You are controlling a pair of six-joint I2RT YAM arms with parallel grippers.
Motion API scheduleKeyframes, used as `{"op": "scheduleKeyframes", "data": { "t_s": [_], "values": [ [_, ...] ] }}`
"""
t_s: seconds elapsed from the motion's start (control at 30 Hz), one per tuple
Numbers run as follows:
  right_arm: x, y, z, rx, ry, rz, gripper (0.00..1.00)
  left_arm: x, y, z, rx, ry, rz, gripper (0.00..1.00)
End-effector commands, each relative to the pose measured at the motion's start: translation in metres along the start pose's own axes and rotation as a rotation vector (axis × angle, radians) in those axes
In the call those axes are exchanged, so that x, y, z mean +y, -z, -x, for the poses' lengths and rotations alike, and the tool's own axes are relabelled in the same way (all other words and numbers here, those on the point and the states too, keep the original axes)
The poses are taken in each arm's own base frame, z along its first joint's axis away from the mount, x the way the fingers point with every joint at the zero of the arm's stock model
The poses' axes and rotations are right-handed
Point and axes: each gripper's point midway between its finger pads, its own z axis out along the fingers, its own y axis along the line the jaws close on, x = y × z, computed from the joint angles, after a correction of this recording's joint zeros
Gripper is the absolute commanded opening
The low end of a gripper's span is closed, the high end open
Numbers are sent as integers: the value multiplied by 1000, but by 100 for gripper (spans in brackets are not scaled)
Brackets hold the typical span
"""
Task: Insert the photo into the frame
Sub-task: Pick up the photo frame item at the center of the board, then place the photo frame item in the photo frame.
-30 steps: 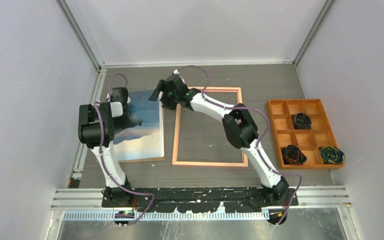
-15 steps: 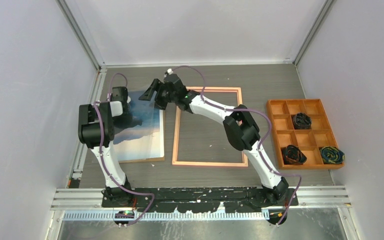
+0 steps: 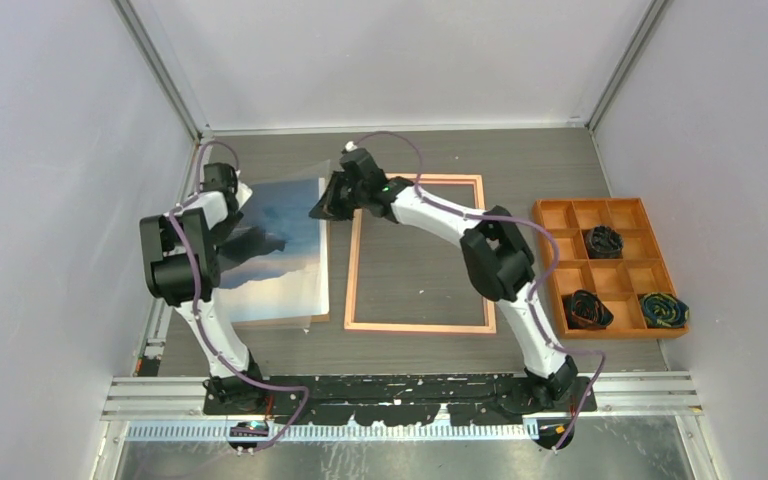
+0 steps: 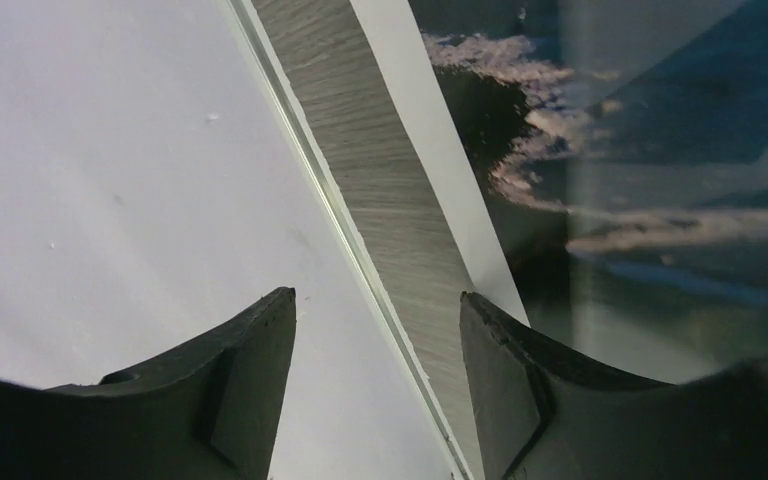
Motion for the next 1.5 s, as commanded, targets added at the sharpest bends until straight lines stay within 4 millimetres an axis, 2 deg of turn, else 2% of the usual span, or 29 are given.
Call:
{"op": "scheduleKeyframes", "data": {
  "t_s": [0.0,0.13,0.27,0.33,0.4,0.5,0.77,0.8,0.87,0.97,1.07,1.23,1.37,1.47],
  "values": [
    [32,91,42,-48,85,71,1,14,43,15,-87,46,-82,63],
    [-18,143,46,-3,77,-11,1,6,68,26,-114,3,-80,64],
    [-79,193,43,28,88,-154,1,-25,97,48,-163,-60,-109,64],
    [-110,214,42,37,92,-240,1,-48,115,66,-205,-91,-161,64],
    [-140,227,40,47,94,-338,1,-70,124,76,-214,-132,-175,64],
    [-162,233,37,64,72,-377,2,-99,134,92,-249,-205,-162,64],
    [-199,237,48,20,35,-487,9,-147,138,123,-284,-281,-143,63],
    [-201,237,49,8,23,-489,15,-152,139,124,-286,-293,-144,63],
    [-206,235,47,-8,-8,-490,33,-161,140,126,-291,-311,-147,63],
    [-215,233,42,-43,-78,-472,51,-173,141,127,-297,-332,-142,63],
    [-226,230,33,-56,-149,-453,54,-181,141,125,-297,-349,-137,62],
    [-240,232,15,-66,-226,-466,77,-184,141,122,-298,-363,-127,62],
    [-236,240,-6,-64,-269,-443,90,-183,139,121,-294,-376,-107,62],
    [-230,243,-24,-45,-260,-435,94,-183,140,121,-299,-379,-103,62]
  ]
}}
